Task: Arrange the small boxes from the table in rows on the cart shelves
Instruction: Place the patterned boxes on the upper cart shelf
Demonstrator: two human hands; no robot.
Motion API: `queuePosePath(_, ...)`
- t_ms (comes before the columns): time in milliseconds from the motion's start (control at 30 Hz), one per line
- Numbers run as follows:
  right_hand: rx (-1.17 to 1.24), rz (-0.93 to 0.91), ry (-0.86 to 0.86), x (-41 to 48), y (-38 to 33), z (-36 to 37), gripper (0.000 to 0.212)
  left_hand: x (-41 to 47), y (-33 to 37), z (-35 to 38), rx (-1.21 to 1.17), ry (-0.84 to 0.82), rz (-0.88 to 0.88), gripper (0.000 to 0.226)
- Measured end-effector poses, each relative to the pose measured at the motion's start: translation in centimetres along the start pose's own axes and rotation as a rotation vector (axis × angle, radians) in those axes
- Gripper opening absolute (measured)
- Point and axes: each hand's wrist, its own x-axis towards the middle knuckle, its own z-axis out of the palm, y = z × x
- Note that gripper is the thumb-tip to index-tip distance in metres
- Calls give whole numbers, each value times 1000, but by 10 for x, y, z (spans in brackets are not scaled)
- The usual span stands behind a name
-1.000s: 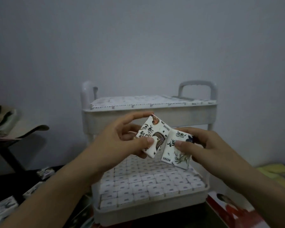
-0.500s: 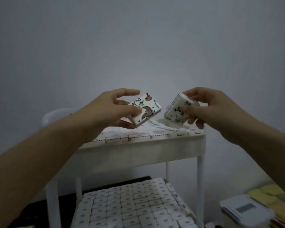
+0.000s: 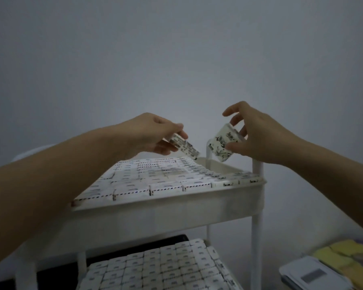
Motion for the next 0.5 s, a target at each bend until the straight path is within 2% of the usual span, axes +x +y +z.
queuePosePath(100,-100,-43,-33,2,1,1,48,8,6,2,-250,-135,-113,23)
queuePosePath(167,-242,-119,-73,1,-2,2,41,14,7,2,-260,-197,-163,37)
queuePosePath(233,-359,-182,-83,0,-3,2,38,17,9,4,-186,-228,-152,40)
queuePosePath(333,-313,-166,-110,1,2,-2,35,22,9,9,-48,-229,-69,35)
queuePosePath(500,-287,-172,-179,-1,5,-5,32,35,6,22,235,-107,95,23)
